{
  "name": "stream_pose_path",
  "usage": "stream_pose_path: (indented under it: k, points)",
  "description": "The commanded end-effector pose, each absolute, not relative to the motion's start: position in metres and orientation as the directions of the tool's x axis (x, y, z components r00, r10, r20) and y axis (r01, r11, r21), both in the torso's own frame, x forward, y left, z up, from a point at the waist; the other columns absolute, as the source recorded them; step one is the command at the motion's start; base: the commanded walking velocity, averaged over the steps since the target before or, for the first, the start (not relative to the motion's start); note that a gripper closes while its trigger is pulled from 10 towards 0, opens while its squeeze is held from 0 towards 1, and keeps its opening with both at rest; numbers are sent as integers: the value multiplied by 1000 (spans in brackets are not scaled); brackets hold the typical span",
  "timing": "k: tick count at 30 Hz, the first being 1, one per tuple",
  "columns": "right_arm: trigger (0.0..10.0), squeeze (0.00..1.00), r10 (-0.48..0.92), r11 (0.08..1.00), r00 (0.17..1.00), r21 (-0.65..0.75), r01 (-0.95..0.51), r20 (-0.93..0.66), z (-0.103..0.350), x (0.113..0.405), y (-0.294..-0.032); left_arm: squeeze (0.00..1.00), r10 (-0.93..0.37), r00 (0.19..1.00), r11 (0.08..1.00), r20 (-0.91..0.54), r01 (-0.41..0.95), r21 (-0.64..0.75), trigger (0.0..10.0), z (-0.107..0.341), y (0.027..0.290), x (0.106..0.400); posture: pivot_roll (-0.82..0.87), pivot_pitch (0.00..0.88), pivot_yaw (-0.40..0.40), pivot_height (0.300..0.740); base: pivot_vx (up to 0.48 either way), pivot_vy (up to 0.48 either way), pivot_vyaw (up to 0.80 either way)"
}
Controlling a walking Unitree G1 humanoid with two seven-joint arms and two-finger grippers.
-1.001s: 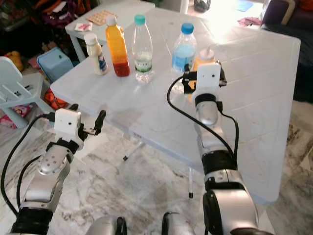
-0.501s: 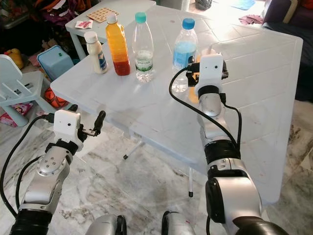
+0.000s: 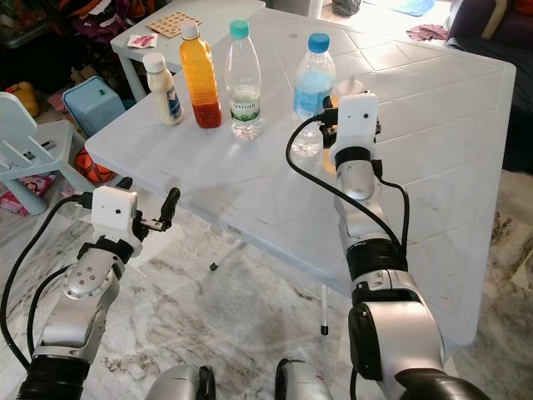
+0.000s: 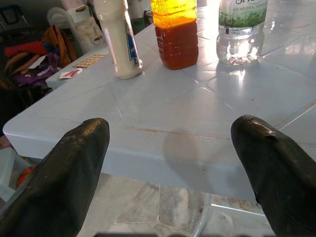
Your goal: Restocking fridge
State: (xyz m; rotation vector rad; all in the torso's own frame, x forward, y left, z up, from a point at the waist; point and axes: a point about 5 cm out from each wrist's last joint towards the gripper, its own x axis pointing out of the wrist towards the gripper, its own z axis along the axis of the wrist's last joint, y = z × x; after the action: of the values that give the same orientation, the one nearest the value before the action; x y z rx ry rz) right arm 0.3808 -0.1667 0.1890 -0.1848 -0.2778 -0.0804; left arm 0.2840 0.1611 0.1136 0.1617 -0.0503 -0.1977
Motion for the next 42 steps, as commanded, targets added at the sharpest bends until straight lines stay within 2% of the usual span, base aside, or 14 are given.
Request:
stream_pose_path:
  k: [1,2,3,4,11,15,19,22,25,28,35,42]
  points:
    - [2392,0,-28,981,947,-172,87,320,196,377,-163,0,-190,981,969,36,182,169,10000,113,161,285,93,88,30,740,0,0,0]
    - [3569,0,-20,982,945,-170,79,327,196,374,-162,0,-190,981,969,39,181,167,10000,114,161,285,93,88,30,740,0,0,0]
    - [7412,0,-11,985,945,-160,67,326,195,370,-161,0,-188,981,970,41,179,165,10000,114,161,285,89,80,25,740,0,0,0]
    - [10000,0,-3,986,946,-155,56,324,194,367,-159,0,-187,981,970,41,178,164,10000,114,161,285,87,76,23,740,0,0,0]
    - [10000,0,68,995,942,-96,-39,327,184,334,-144,0,-163,986,975,29,157,158,10000,106,163,278,63,41,4,740,0,0,0]
    - [10000,0,129,991,946,-57,-117,296,171,309,-134,0,-59,998,987,-19,61,149,10000,89,169,273,26,0,7,740,0,0,0]
    - [10000,0,100,994,960,5,-105,261,161,299,-140,0,-7,998,990,-70,16,139,10000,76,174,271,26,0,5,740,0,0,0]
    - [10000,0,85,996,970,-6,-86,226,152,296,-145,0,1,996,994,-91,9,107,10000,71,175,272,25,0,9,740,0,0,267]
    - [10000,0,127,992,966,-14,-127,224,154,298,-138,0,-1,997,994,-72,9,112,10000,76,173,277,34,0,8,740,0,0,800]
    - [10000,0,172,985,952,-32,-170,252,167,302,-127,0,-76,996,996,-50,78,32,10000,85,167,283,43,0,-1,740,0,0,800]
    - [10000,0,231,972,935,-33,-231,269,177,305,-117,0,17,1000,995,-7,-16,99,10000,91,173,289,57,0,-15,740,0,0,800]
    - [10000,0,254,965,932,-10,-260,260,176,303,-110,0,25,999,995,-26,-22,97,10000,87,174,287,56,0,-14,740,0,0,800]
